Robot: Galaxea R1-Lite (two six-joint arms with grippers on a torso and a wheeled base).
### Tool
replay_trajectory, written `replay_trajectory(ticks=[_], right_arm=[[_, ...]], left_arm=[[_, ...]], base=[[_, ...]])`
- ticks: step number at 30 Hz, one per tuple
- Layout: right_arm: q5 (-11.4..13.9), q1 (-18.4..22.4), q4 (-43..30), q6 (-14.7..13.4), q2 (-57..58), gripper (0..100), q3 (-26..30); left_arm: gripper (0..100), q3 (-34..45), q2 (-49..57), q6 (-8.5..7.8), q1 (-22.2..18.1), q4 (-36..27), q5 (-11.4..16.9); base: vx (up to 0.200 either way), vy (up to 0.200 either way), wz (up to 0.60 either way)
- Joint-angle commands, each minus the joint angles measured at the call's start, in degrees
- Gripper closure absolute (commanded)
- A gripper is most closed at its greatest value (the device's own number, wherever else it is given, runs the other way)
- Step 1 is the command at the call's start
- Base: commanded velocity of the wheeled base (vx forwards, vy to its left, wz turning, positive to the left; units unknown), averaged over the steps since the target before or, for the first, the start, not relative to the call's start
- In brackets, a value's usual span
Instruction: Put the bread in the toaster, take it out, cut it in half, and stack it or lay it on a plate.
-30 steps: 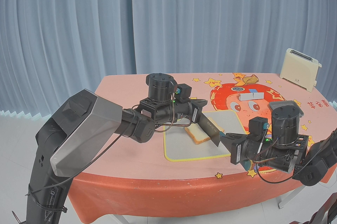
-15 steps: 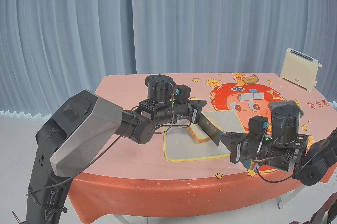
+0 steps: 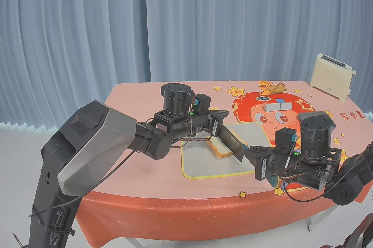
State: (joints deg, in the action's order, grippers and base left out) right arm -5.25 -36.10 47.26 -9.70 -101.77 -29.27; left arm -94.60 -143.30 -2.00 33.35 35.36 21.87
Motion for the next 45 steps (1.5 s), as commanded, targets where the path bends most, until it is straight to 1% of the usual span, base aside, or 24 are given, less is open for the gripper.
replay_trajectory(ticks=[1, 4, 5, 16, 18, 21, 24, 25, 26, 27, 31, 34, 45], right_arm=[[-0.02, -0.03, 0.11, 0.04, 0.25, 100, 0.0], [0.07, -0.03, 0.02, 0.04, 0.43, 100, 0.09], [0.07, -0.03, 0.11, 0.04, 0.43, 0, 0.09], [0.07, 0.5, 0.02, -0.32, 1.84, 0, -0.61], [0.07, 0.68, -0.86, -0.23, 4.82, 0, -0.61], [0.07, 0.76, -1.74, -0.23, 5.88, 0, -0.88], [0.07, 1.73, -7.8, 0.48, 6.93, 0, -4.04], [0.07, 1.64, -11.23, 0.65, 7.55, 0, -5.36], [0.07, 1.64, -11.23, 0.65, 7.55, 0, -5.36], [0.07, 1.2, -18.61, 1.09, 8.69, 0, -7.82], [0.07, 0.85, -25.91, 1.62, 9.13, 0, -11.07], [0.07, 0.85, -27.66, 1.62, 8.52, 0, -12.65], [0.07, 0.76, -27.66, 1.71, 5.88, 0, -11.86]], left_arm=[[100, -0.06, -0.49, -0.02, 0.04, -0.21, 0.1], [100, -0.15, -0.75, -0.02, 0.04, -0.21, 0.01], [100, -0.23, -0.84, -0.02, 0.04, -0.21, 0.1], [100, -0.15, -0.84, -0.02, 0.04, -0.21, 0.01], [100, -0.06, -0.84, -0.02, 0.13, -0.21, 0.1], [100, -0.15, -0.84, -0.02, 0.13, -0.21, 0.01], [100, -0.5, -0.84, -0.02, 0.13, -0.3, 0.1], [100, -0.5, -0.84, -0.02, 0.13, -0.21, 0.1], [100, -0.5, -0.84, -0.02, 0.13, -0.21, 0.1], [100, -0.5, -0.75, -0.02, 0.13, -0.3, 0.1], [100, -0.5, -0.84, -0.02, 0.13, -0.3, 0.1], [100, -0.5, -0.84, -0.02, 0.13, -0.3, 0.01], [100, -0.59, -0.75, -0.02, 0.13, -0.3, 0.1]], base=[[0.0, 0.0, 0.0], [0.0, 0.0, 0.0], [0.0, 0.0, 0.0], [0.0, 0.0, 0.0], [0.0, 0.0, 0.0], [0.0, 0.0, 0.0], [0.0, 0.0, 0.0], [0.0, 0.0, 0.0], [0.0, 0.0, 0.0], [0.0, 0.0, 0.0], [0.0, 0.0, 0.0], [0.0, 0.0, 0.0], [0.0, 0.0, 0.0]])
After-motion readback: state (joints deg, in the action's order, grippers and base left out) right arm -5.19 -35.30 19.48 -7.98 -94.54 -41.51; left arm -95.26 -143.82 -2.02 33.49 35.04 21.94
